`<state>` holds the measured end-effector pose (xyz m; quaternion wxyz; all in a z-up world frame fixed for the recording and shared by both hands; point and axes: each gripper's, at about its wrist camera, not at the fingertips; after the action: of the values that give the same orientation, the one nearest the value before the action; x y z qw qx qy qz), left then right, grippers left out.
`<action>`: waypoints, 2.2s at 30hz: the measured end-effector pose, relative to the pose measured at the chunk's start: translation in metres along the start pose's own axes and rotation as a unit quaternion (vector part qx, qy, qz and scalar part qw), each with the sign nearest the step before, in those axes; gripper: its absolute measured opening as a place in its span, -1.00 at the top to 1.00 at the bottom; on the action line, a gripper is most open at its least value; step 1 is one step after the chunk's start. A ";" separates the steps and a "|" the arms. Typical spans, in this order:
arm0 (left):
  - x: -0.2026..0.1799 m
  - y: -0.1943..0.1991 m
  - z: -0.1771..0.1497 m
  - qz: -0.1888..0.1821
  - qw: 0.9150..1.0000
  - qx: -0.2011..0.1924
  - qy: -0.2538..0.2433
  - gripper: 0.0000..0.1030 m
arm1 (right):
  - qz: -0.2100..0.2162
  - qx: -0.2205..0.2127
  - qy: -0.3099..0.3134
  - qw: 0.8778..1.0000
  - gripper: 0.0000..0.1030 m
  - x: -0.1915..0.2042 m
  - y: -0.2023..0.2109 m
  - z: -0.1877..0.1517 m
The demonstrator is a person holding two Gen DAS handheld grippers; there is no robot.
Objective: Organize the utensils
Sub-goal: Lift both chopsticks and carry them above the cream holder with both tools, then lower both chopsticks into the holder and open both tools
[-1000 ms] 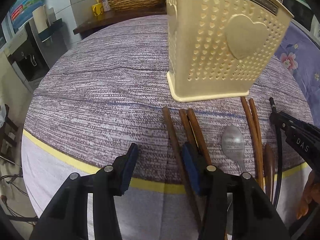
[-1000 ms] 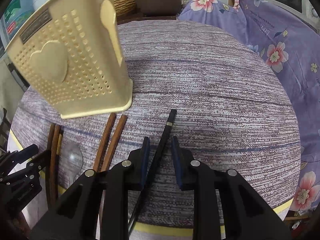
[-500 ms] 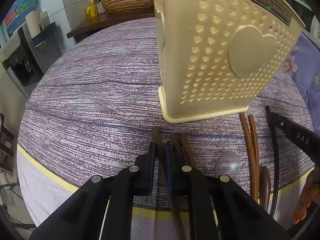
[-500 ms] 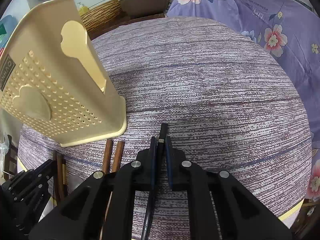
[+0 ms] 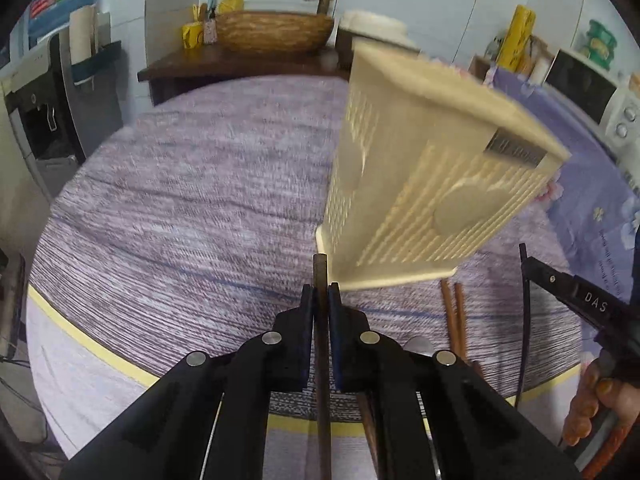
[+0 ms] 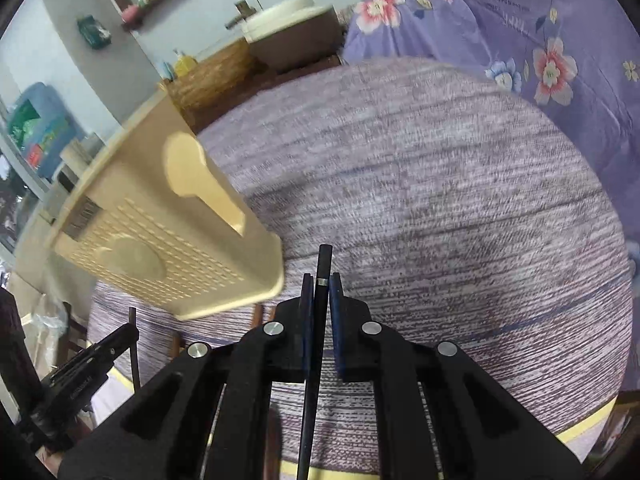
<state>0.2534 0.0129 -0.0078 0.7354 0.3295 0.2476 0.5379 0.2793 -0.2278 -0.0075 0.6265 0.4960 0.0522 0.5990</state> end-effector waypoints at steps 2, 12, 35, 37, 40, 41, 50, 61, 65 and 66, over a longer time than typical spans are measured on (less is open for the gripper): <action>0.001 0.021 0.008 -0.001 1.000 -0.028 -0.002 0.83 | 0.021 -0.017 0.015 1.000 0.84 0.006 0.020 0.003; 0.027 0.097 0.032 0.006 0.993 -0.122 0.008 0.84 | 0.089 -0.091 0.076 0.989 0.84 0.029 0.114 0.015; 0.044 0.168 0.082 0.031 0.977 -0.213 -0.001 0.84 | 0.081 -0.166 0.143 0.972 0.84 0.075 0.168 0.062; 0.039 0.188 0.100 0.037 0.970 -0.238 -0.009 0.84 | 0.080 -0.187 0.155 0.967 0.84 0.093 0.179 0.077; 0.029 0.210 0.129 0.047 0.962 -0.270 -0.021 0.84 | 0.090 -0.215 0.167 0.958 0.84 0.124 0.197 0.099; 0.024 0.217 0.139 0.045 0.959 -0.279 -0.022 0.84 | 0.099 -0.219 0.167 0.956 0.84 0.134 0.202 0.105; -0.007 0.191 0.155 0.021 0.960 -0.278 -0.036 0.84 | 0.120 -0.215 0.206 0.947 0.84 0.188 0.180 0.092; -0.022 0.100 0.112 0.009 0.979 -0.202 -0.039 0.84 | 0.084 -0.150 0.213 0.962 0.84 0.166 0.083 0.055; -0.023 0.081 0.101 0.004 0.982 -0.185 -0.034 0.84 | 0.089 -0.133 0.202 0.966 0.97 0.154 0.070 0.049; -0.022 0.079 0.099 0.005 0.982 -0.186 -0.032 0.84 | 0.090 -0.132 0.200 0.967 0.97 0.152 0.070 0.048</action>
<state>0.2687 -0.0136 0.1174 0.7887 0.2051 0.1182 0.5674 0.3045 -0.1475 0.1448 0.6069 0.2819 0.0517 0.7413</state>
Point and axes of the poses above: each gripper's, at about its wrist camera, not at the fingertips, and y roughly against the way its jaws point, x to its left, z to its top, and after that the axes turned 14 degrees about -y, right-handed
